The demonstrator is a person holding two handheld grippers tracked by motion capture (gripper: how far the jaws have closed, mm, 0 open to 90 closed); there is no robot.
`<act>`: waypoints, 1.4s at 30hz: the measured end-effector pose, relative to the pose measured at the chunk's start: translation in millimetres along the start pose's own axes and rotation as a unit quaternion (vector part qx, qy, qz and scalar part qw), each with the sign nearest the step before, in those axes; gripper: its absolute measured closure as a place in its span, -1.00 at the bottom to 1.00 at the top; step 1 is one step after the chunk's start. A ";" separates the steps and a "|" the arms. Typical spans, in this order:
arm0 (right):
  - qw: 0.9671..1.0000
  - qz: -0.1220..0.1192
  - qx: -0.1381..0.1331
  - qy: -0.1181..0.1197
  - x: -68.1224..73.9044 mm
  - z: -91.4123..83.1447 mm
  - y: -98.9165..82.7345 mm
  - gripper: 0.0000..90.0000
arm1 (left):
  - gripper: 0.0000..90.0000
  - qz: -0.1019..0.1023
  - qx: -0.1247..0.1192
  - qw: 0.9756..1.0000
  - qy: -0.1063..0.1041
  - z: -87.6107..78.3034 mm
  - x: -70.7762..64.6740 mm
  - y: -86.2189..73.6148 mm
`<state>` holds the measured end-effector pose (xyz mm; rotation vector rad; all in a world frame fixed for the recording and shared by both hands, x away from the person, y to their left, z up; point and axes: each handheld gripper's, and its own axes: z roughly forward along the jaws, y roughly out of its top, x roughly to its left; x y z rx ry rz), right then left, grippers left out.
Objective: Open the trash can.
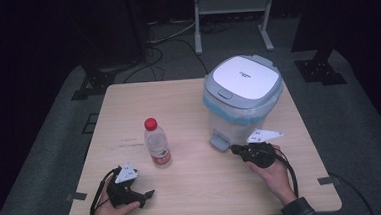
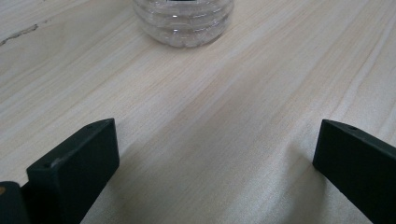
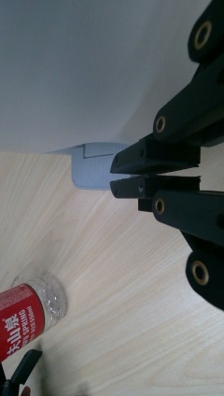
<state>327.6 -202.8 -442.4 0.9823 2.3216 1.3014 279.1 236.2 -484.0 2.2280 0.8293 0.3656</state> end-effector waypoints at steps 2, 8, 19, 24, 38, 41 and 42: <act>1.000 -0.001 0.000 -0.001 0.4 1.8 1.6 0.89 | -1.00 0.000 0.000 1.000 0.000 0.0 0.0 0.0; 1.000 -0.004 -0.005 -0.004 2.7 9.6 5.8 0.89 | -1.00 0.000 0.000 1.000 0.000 0.0 0.0 0.0; 1.000 -0.005 -0.008 -0.004 4.4 19.5 12.5 0.89 | -1.00 0.000 0.000 1.000 0.000 0.0 0.0 0.0; 1.000 -0.004 -0.011 -0.011 4.9 24.6 16.6 0.89 | -1.00 0.000 0.000 1.000 0.000 0.0 0.0 0.0; 0.998 -0.035 0.001 -0.053 14.8 55.6 15.1 0.95 | -1.00 0.000 0.000 1.000 0.000 0.0 0.0 0.0; 0.998 -0.038 0.003 -0.058 15.8 60.6 13.8 0.96 | -1.00 0.000 0.000 1.000 0.000 0.0 0.0 0.0; 0.998 -0.038 0.004 -0.059 16.4 62.2 13.3 0.97 | -1.00 0.000 0.000 1.000 0.000 0.0 0.0 0.0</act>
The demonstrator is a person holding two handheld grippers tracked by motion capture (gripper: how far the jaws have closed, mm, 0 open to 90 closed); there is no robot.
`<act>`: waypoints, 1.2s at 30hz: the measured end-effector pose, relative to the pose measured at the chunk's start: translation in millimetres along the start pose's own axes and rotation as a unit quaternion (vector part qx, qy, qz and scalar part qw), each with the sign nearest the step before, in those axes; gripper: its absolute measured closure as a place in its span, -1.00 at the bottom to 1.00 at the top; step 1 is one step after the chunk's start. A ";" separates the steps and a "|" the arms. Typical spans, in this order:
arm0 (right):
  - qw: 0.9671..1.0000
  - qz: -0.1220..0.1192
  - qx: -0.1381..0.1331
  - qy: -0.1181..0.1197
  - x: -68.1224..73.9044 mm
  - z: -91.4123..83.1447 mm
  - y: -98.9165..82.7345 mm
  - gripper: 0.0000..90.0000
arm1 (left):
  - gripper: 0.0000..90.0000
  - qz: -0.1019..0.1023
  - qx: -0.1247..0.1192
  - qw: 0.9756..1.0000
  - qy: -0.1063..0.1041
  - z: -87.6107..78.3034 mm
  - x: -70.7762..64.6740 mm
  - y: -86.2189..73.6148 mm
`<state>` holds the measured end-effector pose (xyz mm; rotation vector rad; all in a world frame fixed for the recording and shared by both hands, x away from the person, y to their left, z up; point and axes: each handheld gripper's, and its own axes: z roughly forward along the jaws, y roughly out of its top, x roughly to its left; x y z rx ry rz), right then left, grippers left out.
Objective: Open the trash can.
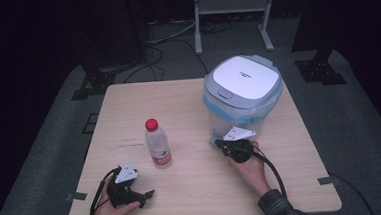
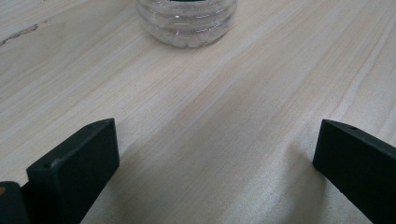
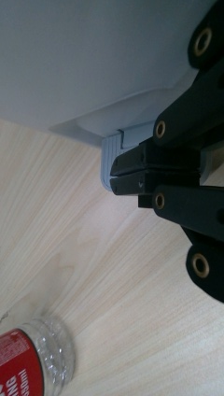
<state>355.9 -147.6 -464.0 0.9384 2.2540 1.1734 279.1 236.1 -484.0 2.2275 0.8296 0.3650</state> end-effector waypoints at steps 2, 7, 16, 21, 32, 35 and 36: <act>1.000 -0.002 -0.003 -0.003 0.1 1.3 -0.4 0.98 | -1.00 0.000 0.000 1.000 0.000 0.0 0.0 0.0; 1.000 0.000 -0.003 -0.003 0.8 2.3 -0.4 0.98 | -1.00 0.000 0.000 1.000 0.000 0.0 0.0 0.0; 1.000 -0.004 -0.009 -0.009 2.4 3.9 -3.9 0.99 | -1.00 0.000 0.000 1.000 0.000 0.0 0.0 0.0; 1.000 -0.007 -0.021 -0.009 2.7 4.9 -8.8 0.99 | -1.00 0.000 0.000 1.000 0.000 0.0 0.0 0.0; 0.999 0.001 -0.031 -0.010 2.7 5.7 -13.3 0.99 | -1.00 -0.001 0.000 1.000 0.002 0.5 0.8 0.5; 0.999 0.008 -0.030 -0.009 3.0 6.6 -14.1 0.99 | -1.00 -0.002 0.000 1.000 0.002 0.6 0.8 0.6; 0.999 0.008 -0.029 -0.010 3.2 6.9 -14.3 0.99 | -1.00 -0.002 0.000 1.000 0.003 0.6 0.8 0.6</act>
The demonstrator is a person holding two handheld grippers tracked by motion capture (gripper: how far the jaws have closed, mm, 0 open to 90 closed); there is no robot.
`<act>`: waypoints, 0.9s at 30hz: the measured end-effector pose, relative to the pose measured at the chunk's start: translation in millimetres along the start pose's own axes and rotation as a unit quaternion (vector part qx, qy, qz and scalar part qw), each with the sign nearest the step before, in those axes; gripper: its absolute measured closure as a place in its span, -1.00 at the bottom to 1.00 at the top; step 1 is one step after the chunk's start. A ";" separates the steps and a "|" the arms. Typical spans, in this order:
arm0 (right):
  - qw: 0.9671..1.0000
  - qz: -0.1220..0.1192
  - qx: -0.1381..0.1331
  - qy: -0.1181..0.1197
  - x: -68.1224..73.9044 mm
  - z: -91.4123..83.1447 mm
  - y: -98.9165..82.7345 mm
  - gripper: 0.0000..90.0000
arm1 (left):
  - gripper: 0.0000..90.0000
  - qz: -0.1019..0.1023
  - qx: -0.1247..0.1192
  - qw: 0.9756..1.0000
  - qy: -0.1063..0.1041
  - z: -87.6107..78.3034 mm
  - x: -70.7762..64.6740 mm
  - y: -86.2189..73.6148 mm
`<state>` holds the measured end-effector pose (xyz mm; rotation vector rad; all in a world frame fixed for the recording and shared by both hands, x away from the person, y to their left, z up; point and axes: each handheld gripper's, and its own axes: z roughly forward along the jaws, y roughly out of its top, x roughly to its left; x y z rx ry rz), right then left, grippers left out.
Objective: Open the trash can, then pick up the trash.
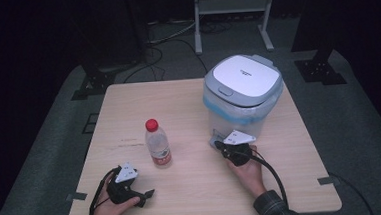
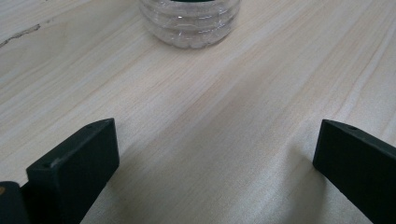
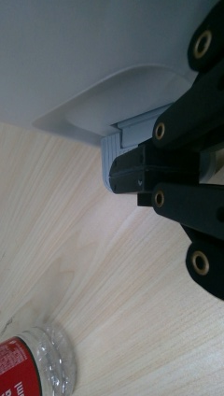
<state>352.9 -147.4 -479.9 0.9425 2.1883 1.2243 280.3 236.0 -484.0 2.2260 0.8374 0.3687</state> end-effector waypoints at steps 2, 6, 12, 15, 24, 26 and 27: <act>1.000 -0.003 0.005 -0.001 0.6 0.8 -0.2 0.99 | -1.00 0.000 0.000 1.000 0.001 0.0 0.1 0.1; 1.000 -0.013 0.022 -0.007 2.8 3.4 0.7 0.99 | -1.00 0.001 0.000 1.000 0.001 0.0 0.2 0.1; 0.999 -0.011 0.040 -0.006 2.8 6.6 1.7 0.99 | -1.00 -0.012 -0.005 1.000 -0.005 -1.3 1.9 -0.7; 0.999 -0.011 0.040 -0.006 2.6 6.6 1.6 0.99 | -1.00 -0.012 -0.011 1.000 -0.005 -3.2 2.5 -0.9; 0.999 -0.011 0.040 -0.006 2.8 6.6 1.6 0.99 | -1.00 -0.010 -0.040 0.999 -0.014 -12.0 2.7 5.0; 0.999 -0.015 0.040 -0.009 4.0 6.5 1.6 0.99 | -1.00 -0.007 -0.047 0.999 -0.016 -14.3 2.5 6.9; 0.999 -0.016 0.040 -0.012 5.0 6.6 1.6 0.99 | -1.00 -0.008 -0.051 0.999 -0.019 -15.2 2.6 7.9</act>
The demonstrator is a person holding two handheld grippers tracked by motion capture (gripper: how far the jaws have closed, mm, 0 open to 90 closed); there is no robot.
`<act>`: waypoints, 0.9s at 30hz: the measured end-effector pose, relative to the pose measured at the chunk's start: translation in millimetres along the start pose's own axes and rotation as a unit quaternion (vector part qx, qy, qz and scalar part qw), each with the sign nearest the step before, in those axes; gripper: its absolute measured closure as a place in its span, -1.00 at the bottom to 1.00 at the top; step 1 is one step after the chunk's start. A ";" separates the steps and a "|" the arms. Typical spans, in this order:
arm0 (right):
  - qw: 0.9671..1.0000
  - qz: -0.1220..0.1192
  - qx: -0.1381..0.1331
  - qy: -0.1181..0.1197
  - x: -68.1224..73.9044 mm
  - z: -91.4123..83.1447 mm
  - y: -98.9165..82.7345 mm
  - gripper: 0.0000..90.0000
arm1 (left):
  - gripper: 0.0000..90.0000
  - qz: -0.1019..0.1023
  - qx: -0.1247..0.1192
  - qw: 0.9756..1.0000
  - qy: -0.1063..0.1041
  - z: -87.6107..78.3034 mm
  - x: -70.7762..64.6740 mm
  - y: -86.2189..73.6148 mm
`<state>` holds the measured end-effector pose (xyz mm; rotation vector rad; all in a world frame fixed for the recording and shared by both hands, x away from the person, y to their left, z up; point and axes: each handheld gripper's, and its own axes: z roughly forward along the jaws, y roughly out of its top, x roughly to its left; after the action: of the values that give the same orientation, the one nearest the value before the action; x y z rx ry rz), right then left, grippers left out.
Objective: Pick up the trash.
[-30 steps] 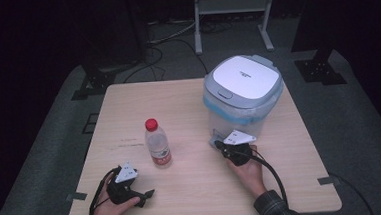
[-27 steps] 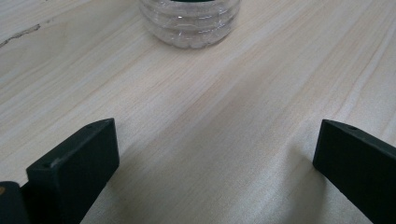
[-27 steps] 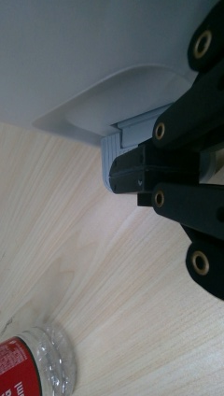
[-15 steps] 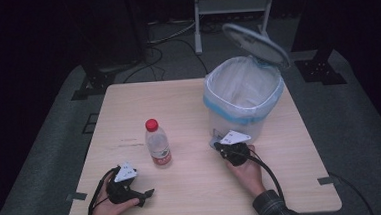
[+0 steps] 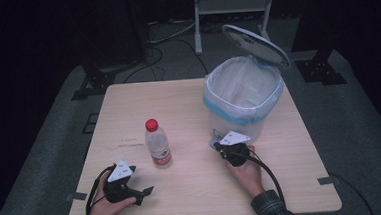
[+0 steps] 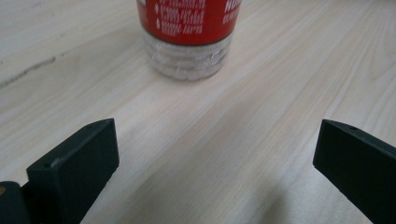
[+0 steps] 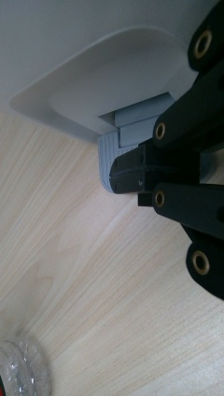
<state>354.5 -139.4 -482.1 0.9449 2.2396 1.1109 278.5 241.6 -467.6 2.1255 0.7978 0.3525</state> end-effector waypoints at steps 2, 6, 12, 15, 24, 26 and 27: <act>1.000 0.001 0.000 0.002 -0.7 0.0 0.0 0.99 | -1.00 0.005 -0.004 1.000 -0.002 -2.1 -0.1 2.8; 1.000 0.003 0.000 0.004 -1.6 0.0 -0.1 0.99 | -1.00 0.005 -0.017 1.000 -0.008 -5.6 0.7 9.0; 1.000 0.004 0.000 0.005 -1.8 0.1 -0.1 0.99 | -1.00 0.009 -0.026 1.000 -0.011 -7.1 2.6 18.4; 1.000 0.005 -0.001 0.007 -2.4 0.1 -0.1 0.99 | -1.00 0.012 -0.031 0.999 -0.012 -6.4 3.6 23.0; 1.000 0.007 0.000 0.008 -2.9 0.0 -0.1 0.99 | -1.00 0.020 -0.048 0.999 -0.010 -6.4 8.5 39.1; 1.000 0.009 0.000 0.008 -3.1 0.0 -0.1 0.99 | -1.00 0.024 -0.050 0.998 -0.009 -6.0 9.4 43.0; 1.000 0.009 0.000 0.009 -3.1 0.1 -0.1 0.99 | -1.00 0.025 -0.052 0.998 -0.009 -5.4 9.5 45.1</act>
<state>356.5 -141.7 -481.9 0.9609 2.2485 1.1320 302.0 230.1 -429.2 2.0510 0.7023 0.3933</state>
